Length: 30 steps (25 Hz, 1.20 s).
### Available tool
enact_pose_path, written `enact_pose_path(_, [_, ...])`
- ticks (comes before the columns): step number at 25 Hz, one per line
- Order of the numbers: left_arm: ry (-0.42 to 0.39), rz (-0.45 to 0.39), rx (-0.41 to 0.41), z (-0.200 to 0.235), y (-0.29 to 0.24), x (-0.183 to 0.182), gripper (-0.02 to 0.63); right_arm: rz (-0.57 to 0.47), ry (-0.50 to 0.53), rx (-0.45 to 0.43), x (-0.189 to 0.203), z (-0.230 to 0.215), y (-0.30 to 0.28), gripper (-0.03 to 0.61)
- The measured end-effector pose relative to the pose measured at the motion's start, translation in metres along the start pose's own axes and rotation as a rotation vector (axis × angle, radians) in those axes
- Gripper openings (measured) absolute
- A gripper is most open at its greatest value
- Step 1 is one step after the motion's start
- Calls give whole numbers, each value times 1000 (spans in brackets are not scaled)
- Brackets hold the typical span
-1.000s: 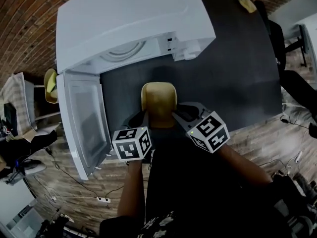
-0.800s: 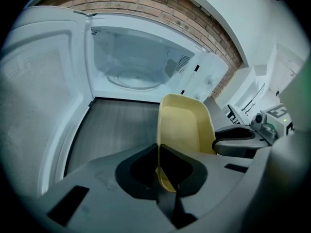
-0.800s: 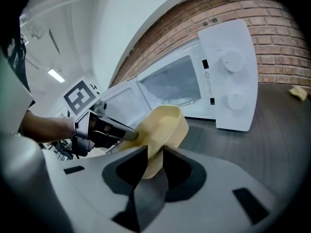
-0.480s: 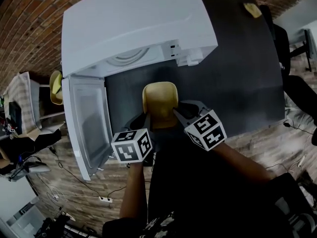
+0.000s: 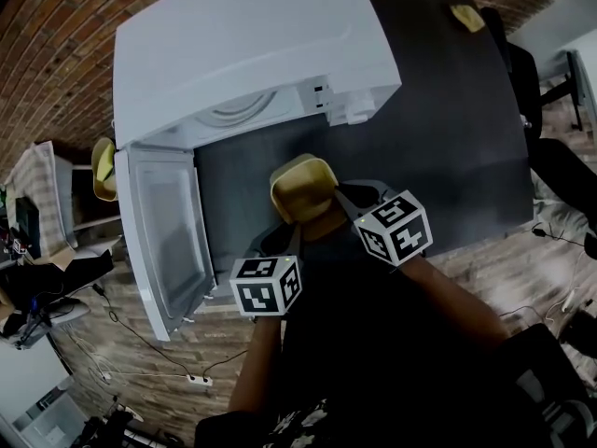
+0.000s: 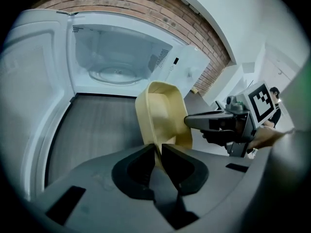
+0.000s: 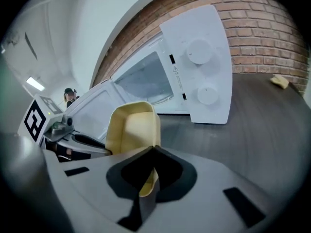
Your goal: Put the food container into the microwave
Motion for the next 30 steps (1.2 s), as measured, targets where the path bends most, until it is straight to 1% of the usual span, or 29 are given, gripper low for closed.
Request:
enact_pose_path(3, [-32, -4, -13, 2, 0, -2, 43, 8, -50, -3, 2, 0, 1, 66])
enact_pose_path(5, [-47, -26, -21, 4, 2, -4, 43, 3, -76, -6, 1, 0, 1, 66])
enact_pose_path(8, [-77, -97, -35, 3, 8, -10, 43, -9, -140, -14, -2, -1, 2, 66])
enact_pose_path(11, [-131, -157, -46, -1, 14, -19, 47, -24, -176, -3, -5, -3, 4, 66])
enact_pose_path(13, [-177, -189, -54, -4, 17, -26, 87, -33, -198, 3, -6, -5, 5, 66])
enact_pose_path(16, [-243, -225, -67, -8, 23, -31, 134, -40, -260, 3, -8, -11, 6, 66])
enact_pose_path(17, [-257, -232, -70, -9, 26, -31, 141, -44, -278, 6, -8, -13, 6, 66])
enact_pose_path(19, [-271, -228, -72, -11, 30, -26, 149, -52, -295, 19, -10, -16, 7, 66])
enact_pose_path(24, [-276, -134, -49, -10, 20, 3, 172, -66, -329, 34, -11, -21, 7, 66])
enact_pose_path(25, [-292, -119, -48, -10, 17, 6, 175, -67, -334, 32, -12, -20, 7, 66])
enact_pose_path(26, [-331, -101, -58, -11, 15, 7, 176, -67, -341, 29, -12, -19, 6, 66])
enact_pose_path(27, [-399, -77, -80, -13, 13, 8, 179, -64, -353, 25, -12, -19, 6, 66])
enact_pose_path(30, [-695, -6, -172, -21, 8, 11, 184, -42, -398, 11, -10, -19, 5, 66])
Point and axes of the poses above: the fingertips, and each gripper's own axes: y backward along the fingers, z to its left, x out of its underside, the point moved 5 cm from there along y, backward along the fingers, and after that the axes turned 14 degrees about x, right-handed, at the moved point
